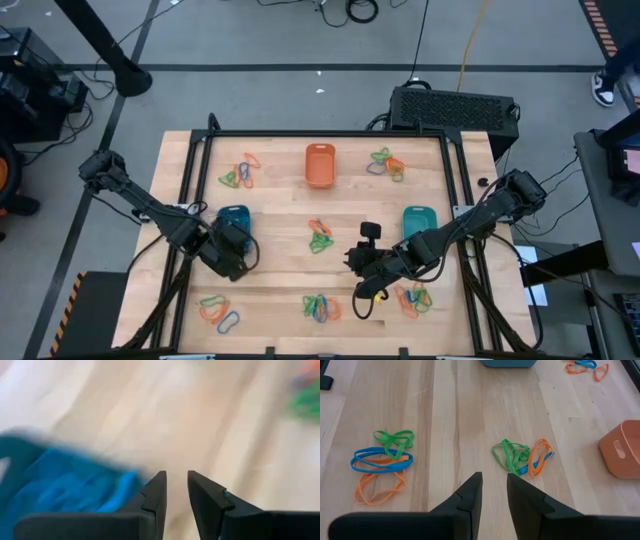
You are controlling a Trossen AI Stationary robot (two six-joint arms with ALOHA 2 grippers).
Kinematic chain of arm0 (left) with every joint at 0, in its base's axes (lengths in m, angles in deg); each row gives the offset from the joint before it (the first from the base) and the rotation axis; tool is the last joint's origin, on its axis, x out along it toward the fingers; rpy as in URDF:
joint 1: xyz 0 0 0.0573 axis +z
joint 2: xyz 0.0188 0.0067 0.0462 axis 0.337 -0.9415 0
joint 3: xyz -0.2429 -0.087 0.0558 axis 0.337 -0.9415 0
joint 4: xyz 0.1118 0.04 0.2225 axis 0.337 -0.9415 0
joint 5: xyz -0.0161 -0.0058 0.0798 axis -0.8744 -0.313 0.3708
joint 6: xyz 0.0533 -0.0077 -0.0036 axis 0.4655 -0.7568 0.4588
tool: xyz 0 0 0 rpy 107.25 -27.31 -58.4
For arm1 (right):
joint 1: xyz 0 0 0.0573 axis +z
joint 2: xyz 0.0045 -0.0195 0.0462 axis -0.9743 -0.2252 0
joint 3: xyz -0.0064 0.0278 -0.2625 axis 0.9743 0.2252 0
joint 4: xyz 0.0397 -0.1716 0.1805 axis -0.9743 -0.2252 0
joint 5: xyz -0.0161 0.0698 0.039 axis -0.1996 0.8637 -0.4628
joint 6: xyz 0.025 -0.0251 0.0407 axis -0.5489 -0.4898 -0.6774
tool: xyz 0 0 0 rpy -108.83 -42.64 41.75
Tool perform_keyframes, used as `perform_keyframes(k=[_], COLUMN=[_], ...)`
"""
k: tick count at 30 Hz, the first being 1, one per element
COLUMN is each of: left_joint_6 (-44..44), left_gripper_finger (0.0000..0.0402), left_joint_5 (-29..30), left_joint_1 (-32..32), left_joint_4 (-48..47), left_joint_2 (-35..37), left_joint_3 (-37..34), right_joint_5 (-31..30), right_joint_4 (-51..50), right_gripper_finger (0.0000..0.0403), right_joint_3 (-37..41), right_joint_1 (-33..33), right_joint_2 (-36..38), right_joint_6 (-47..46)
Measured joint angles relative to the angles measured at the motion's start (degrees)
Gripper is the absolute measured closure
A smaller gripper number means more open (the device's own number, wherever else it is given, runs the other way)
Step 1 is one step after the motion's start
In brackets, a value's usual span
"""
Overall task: Sort rubber bands into baskets
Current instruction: Put the blue rubber band into the blue bin
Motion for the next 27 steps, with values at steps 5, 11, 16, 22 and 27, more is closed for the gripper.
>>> perform_keyframes(k=[5, 11, 16, 22, 27], left_joint_6=[10.81, 23.47, 34.66, 46.51, 50.27], left_gripper_finger=[0.0317, 0.0317, 0.0317, 0.0317, 0.0317], left_joint_5=[0.48, -1.47, -6.96, -9.77, -9.98], left_joint_1=[-0.01, -0.11, -0.23, -1.67, -1.95], left_joint_4=[19.53, 38.82, 55.05, 69.02, 69.19], left_joint_2=[-1.38, -9.19, -18.91, -30.37, -38.49], left_joint_3=[0.04, 0.04, 0.04, 2.52, 8.64], right_joint_5=[0.0, 0.0, 0.0, -0.02, -0.02], right_joint_4=[0.36, 0.54, 0.66, 0.83, 0.95], right_gripper_finger=[0.0321, 0.0321, 0.0321, 0.0321, 0.0321], right_joint_3=[0.0, 0.0, 0.0, 0.0, 0.0], right_joint_1=[-0.01, -0.02, -0.02, 0.0, 0.0], right_joint_2=[0.0, 0.0, 0.0, 0.0, 0.0], right_joint_6=[0.0, 0.0, 0.09, 0.24, 0.24])
